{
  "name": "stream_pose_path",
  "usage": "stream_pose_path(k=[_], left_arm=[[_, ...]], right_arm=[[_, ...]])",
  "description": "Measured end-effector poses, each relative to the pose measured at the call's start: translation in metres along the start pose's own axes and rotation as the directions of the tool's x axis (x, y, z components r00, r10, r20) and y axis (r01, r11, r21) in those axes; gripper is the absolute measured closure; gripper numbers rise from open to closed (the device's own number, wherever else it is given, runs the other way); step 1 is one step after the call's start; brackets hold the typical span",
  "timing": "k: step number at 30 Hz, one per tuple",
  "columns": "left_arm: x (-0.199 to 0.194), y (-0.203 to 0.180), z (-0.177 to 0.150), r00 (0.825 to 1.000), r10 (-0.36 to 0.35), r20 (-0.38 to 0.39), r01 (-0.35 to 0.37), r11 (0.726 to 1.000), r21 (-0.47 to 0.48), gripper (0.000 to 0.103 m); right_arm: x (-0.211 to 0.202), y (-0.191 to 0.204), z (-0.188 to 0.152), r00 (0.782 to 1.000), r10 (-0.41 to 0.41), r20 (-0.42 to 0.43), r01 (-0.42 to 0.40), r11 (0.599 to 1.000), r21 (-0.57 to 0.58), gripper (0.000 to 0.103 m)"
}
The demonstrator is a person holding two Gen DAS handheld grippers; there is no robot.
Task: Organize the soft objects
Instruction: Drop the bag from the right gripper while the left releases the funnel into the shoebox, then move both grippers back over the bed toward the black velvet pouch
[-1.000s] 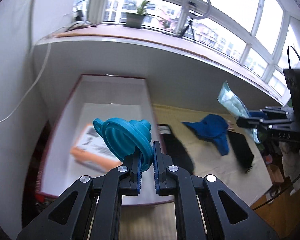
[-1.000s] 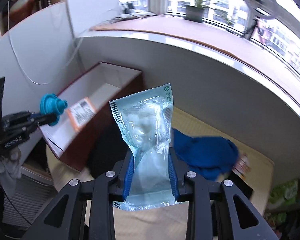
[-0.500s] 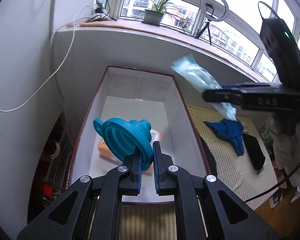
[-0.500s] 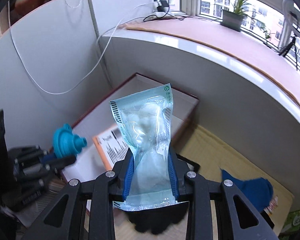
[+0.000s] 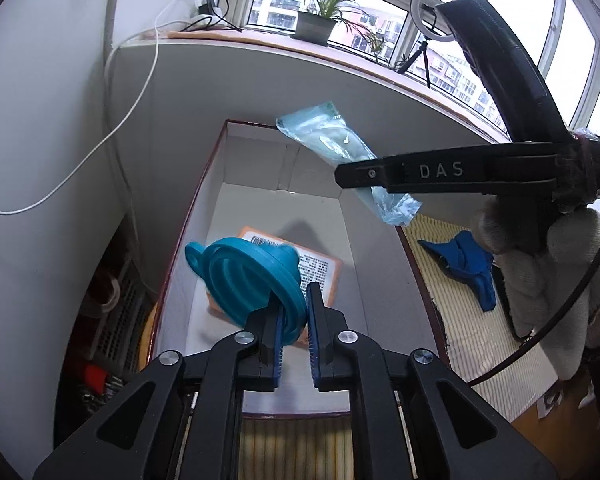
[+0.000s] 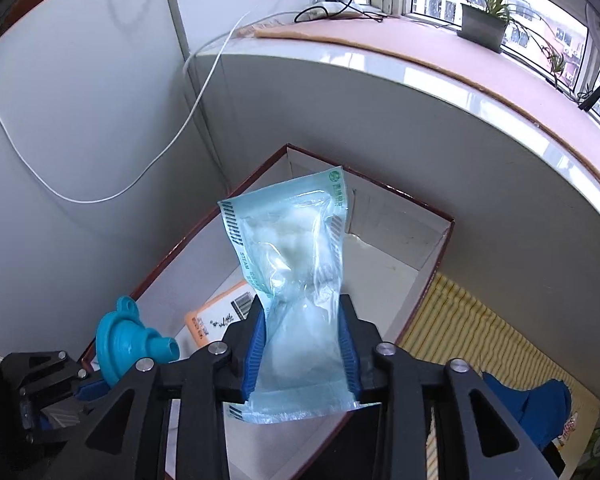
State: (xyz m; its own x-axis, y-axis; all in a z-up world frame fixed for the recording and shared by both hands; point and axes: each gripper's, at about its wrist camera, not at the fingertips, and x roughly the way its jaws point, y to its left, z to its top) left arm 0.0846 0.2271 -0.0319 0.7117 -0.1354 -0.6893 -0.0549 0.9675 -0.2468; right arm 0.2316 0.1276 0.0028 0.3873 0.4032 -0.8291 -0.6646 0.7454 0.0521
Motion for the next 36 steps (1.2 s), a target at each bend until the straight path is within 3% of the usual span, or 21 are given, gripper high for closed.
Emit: stream_pose_path(k=[2, 4, 13, 22, 29, 36], left_arm=[[0.0, 0.001, 0.001, 1.0, 0.003, 0.005, -0.003, 1.0, -0.004, 0.07], [-0.001, 0.002, 0.001, 1.0, 0.002, 0.012, -0.002, 1.0, -0.011, 0.059], [-0.011, 0.007, 0.0, 0.999, 0.0, 0.036, 0.002, 0.999, -0.051, 0.059], [-0.031, -0.009, -0.007, 0.998, -0.007, 0.065, 0.009, 0.999, -0.035, 0.059], [-0.049, -0.023, -0.018, 0.996, -0.027, 0.082, 0.03, 0.999, -0.036, 0.059], [-0.068, -0.032, -0.042, 0.996, -0.035, 0.085, 0.039, 0.998, -0.042, 0.059]], right_arm=[[-0.002, 0.001, 0.002, 1.0, 0.009, 0.013, -0.009, 1.0, -0.003, 0.041], [-0.006, 0.002, 0.003, 0.999, 0.0, 0.034, 0.0, 1.0, -0.007, 0.036], [-0.028, -0.003, -0.006, 0.998, -0.011, 0.059, 0.011, 1.0, -0.002, 0.034], [-0.063, -0.026, -0.038, 0.997, -0.011, 0.08, 0.007, 0.999, 0.045, 0.034], [-0.108, -0.055, -0.089, 0.994, -0.031, 0.102, 0.022, 0.996, 0.089, 0.034], [-0.152, -0.085, -0.163, 0.99, -0.09, 0.111, 0.072, 0.986, 0.153, 0.034]])
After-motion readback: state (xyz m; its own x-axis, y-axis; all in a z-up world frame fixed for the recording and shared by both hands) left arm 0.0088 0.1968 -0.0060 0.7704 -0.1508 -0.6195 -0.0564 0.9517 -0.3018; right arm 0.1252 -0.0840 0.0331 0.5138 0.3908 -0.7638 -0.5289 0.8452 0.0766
